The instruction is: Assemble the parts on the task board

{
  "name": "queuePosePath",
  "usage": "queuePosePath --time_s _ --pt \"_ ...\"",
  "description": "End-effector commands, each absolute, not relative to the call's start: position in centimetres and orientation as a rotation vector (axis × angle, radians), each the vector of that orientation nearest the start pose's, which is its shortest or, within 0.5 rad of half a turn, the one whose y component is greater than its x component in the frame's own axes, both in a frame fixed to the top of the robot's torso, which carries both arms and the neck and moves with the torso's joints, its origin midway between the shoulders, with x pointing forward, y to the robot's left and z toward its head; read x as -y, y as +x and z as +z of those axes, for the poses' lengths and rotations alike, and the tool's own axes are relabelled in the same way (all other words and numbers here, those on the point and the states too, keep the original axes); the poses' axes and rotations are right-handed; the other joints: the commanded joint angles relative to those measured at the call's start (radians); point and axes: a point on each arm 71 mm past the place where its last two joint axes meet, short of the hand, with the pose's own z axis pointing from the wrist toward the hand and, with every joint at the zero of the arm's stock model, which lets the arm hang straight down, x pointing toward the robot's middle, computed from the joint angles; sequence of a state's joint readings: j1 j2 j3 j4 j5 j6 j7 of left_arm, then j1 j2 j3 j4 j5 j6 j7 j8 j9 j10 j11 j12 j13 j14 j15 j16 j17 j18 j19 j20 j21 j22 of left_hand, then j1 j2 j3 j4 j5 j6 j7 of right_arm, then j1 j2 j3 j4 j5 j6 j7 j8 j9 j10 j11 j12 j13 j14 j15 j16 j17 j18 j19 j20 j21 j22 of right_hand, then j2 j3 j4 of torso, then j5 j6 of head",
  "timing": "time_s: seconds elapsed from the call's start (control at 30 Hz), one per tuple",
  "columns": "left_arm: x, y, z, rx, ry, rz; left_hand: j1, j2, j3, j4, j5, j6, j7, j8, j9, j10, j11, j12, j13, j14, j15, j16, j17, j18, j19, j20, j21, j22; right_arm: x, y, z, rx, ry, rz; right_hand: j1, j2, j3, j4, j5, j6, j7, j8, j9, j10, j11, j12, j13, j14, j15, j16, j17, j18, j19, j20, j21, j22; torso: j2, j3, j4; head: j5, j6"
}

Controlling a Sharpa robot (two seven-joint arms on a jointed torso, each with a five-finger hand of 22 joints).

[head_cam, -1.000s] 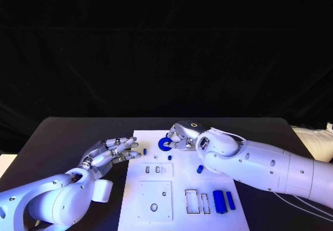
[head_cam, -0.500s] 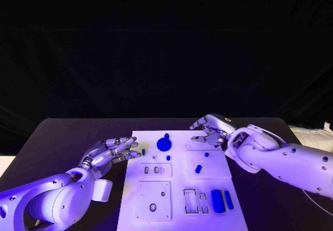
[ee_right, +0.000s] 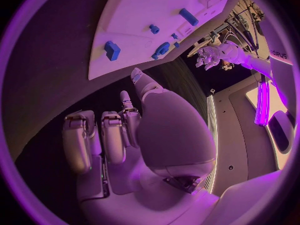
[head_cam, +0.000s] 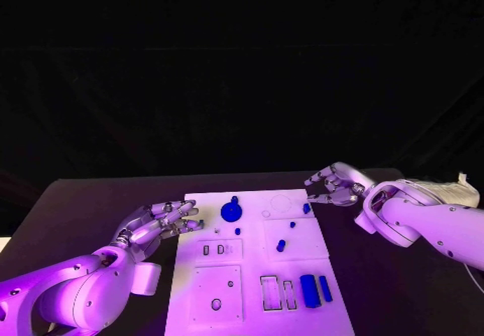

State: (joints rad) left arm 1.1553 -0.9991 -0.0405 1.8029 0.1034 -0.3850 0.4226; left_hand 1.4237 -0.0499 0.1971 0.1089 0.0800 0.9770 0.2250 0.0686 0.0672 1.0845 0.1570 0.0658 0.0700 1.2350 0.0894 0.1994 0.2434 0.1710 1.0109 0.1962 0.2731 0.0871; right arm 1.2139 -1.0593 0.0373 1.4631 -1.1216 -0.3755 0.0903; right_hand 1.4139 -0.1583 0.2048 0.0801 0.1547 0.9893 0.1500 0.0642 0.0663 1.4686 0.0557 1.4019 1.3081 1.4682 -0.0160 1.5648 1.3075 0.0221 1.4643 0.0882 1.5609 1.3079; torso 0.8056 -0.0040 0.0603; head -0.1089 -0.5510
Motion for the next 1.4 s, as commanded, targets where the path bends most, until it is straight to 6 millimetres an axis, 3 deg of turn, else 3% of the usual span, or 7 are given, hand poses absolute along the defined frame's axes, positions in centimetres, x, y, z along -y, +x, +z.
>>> queuePosePath --time_s 0.03,0.13,0.5,0.73,1.4 --pt "-20.4 42.7 -17.6 -1.422 -1.252 -1.651 0.002 0.008 0.001 -0.005 -0.004 -0.006 0.001 -0.003 0.000 -0.007 0.002 -0.001 0.000 -0.003 0.002 -0.004 0.001 0.012 0.001 0.006 -0.006 -0.001 33.0 49.4 -14.7 -1.575 0.203 0.712 -0.011 -0.004 -0.010 0.000 0.005 -0.002 0.001 0.000 0.001 0.034 0.007 0.005 0.177 0.103 0.006 0.006 0.263 -0.020 0.101 0.007 0.005 0.254 0.002 0.0007 0.0025 -0.004 0.000" --pt "-20.4 42.8 -17.7 -1.423 -1.252 -1.652 0.002 0.008 0.001 -0.005 -0.004 -0.006 0.001 -0.003 0.000 -0.007 0.002 -0.001 0.000 -0.003 0.002 -0.004 0.001 0.012 0.001 0.006 -0.006 -0.001 33.3 49.4 -15.1 -1.590 0.193 0.692 -0.013 -0.003 -0.013 0.001 0.006 -0.002 0.001 0.000 0.001 0.034 0.007 0.005 0.177 0.103 0.006 0.006 0.263 -0.020 0.101 0.007 0.005 0.253 0.001 -0.0016 0.0037 -0.003 -0.002" --pt "-20.0 42.8 -17.7 -1.428 -1.252 -1.658 0.003 0.007 0.002 -0.006 -0.004 -0.006 0.001 -0.002 0.000 -0.006 0.002 -0.001 0.000 -0.004 0.002 -0.005 0.002 0.012 0.001 0.005 -0.006 -0.001 33.9 49.6 -16.1 -1.622 0.166 0.633 -0.013 -0.003 -0.014 0.000 0.006 -0.002 0.001 0.000 0.002 0.034 0.007 0.004 0.177 0.103 0.006 0.006 0.263 -0.020 0.101 0.007 0.005 0.253 0.001 -0.0026 0.0039 0.000 -0.008" --pt "-20.0 42.9 -17.8 -1.428 -1.253 -1.653 0.004 0.007 0.003 -0.008 -0.004 -0.005 0.001 -0.002 0.000 -0.006 0.002 -0.001 0.000 -0.004 0.001 -0.005 0.003 0.012 0.001 0.005 -0.006 -0.001 33.8 50.0 -17.1 -1.638 0.171 0.617 -0.009 0.010 -0.015 -0.004 0.011 0.007 -0.001 0.004 0.003 0.035 0.006 0.006 0.178 0.103 0.005 0.006 0.263 -0.020 0.101 0.007 0.005 0.253 0.001 -0.0018 0.0046 0.003 -0.009" --pt "-20.1 43.0 -17.9 -1.431 -1.257 -1.645 0.004 0.007 0.003 -0.008 -0.004 -0.005 0.001 -0.002 0.000 -0.006 0.002 -0.001 0.000 -0.004 0.001 -0.005 0.003 0.012 0.001 0.005 -0.006 -0.002 33.4 50.5 -18.4 -1.673 0.178 0.609 -0.007 0.042 -0.011 -0.013 0.009 0.045 -0.007 0.012 0.007 0.040 0.000 0.017 0.184 0.103 0.001 0.006 0.263 -0.020 0.102 0.004 0.006 0.254 0.000 -0.0028 0.0037 0.010 -0.001"
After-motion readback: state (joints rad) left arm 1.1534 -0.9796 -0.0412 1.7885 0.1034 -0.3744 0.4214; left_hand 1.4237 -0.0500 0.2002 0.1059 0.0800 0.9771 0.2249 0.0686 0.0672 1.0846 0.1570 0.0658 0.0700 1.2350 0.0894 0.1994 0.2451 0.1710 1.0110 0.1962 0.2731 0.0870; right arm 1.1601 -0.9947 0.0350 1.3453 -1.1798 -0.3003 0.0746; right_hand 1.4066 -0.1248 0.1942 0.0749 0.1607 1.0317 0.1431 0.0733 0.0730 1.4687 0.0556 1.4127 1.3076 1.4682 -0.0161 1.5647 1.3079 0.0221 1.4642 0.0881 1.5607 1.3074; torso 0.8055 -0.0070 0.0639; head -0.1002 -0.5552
